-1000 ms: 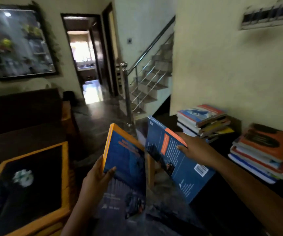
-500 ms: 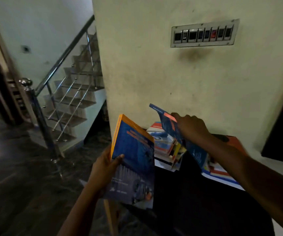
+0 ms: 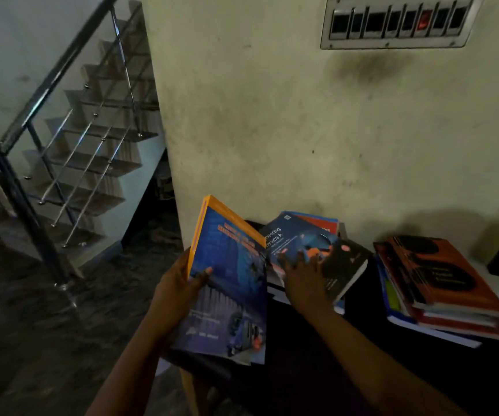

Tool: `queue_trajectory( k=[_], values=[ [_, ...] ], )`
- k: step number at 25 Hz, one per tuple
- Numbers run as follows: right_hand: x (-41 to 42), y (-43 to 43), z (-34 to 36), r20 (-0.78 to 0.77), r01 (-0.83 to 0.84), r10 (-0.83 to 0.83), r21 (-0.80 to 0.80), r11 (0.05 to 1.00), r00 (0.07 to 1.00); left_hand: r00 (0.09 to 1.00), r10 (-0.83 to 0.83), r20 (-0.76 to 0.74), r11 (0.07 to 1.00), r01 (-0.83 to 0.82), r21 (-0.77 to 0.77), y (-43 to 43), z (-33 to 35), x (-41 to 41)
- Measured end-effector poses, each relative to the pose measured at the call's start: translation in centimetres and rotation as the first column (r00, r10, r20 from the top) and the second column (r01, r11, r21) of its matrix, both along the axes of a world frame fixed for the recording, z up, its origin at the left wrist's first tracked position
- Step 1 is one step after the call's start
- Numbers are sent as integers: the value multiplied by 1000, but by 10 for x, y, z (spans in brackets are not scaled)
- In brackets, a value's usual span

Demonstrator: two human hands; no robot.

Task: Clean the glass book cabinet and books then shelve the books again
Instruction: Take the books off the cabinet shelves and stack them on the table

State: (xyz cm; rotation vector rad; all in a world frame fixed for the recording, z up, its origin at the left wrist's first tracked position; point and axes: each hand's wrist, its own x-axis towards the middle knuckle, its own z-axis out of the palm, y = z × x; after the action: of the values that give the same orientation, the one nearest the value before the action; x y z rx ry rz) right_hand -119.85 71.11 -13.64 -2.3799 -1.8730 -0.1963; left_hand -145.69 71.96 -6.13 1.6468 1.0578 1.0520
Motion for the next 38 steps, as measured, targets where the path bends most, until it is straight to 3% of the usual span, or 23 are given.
queue_trajectory(
  k=[2,4,5,7,9,12,15,20,22,24,26,28,31,33,36,38],
  values=[
    [-7,-11,6,-408,23,51,175,984,912,999,-45,-1,999,45,-3,16,-4,-1],
    [-14,-33,9,-700,265,90,381,886,709,998,-68,-10,998,68,9,29,-8,-1],
    [-16,-46,12,-790,418,79,403,814,608,995,-98,-7,995,98,8,36,-7,0],
    [-12,-61,8,-941,672,66,284,684,331,986,-169,5,986,169,3,47,-4,1],
    [-3,-60,4,-991,795,105,133,591,87,972,-233,14,972,233,3,58,0,1],
    [13,-48,9,-993,845,65,-52,532,-102,957,-287,44,958,287,-1,71,0,-1],
    [17,-47,20,-930,787,142,-198,585,-340,948,-317,27,948,317,2,85,-1,-8],
    [13,-58,31,-958,706,-47,-242,666,-284,943,-330,28,944,331,-13,101,-4,-16],
    [0,-55,27,-942,733,98,-180,656,-320,947,-319,24,948,319,3,107,-5,-19],
    [-25,-37,17,-866,781,307,-142,608,-396,943,-330,26,944,330,8,112,-5,-23],
    [-52,-5,6,-778,829,474,-106,549,-413,940,-340,30,940,340,15,116,-5,-27],
    [-74,29,2,-763,850,493,-138,508,-418,942,-334,29,942,334,15,122,-9,-30],
    [-85,53,0,-945,850,195,-131,509,-263,942,-331,52,943,332,-9,124,-14,-33],
    [-81,49,3,-985,796,14,-133,590,-174,936,-347,65,937,348,-12,123,-16,-35],
    [-91,30,20,-952,439,-257,-304,846,-165,921,-376,100,925,379,-17,122,-20,-45],
    [-112,17,22,-938,277,-303,-340,898,-170,917,-382,118,920,389,-45,124,-26,-58]
  ],
)
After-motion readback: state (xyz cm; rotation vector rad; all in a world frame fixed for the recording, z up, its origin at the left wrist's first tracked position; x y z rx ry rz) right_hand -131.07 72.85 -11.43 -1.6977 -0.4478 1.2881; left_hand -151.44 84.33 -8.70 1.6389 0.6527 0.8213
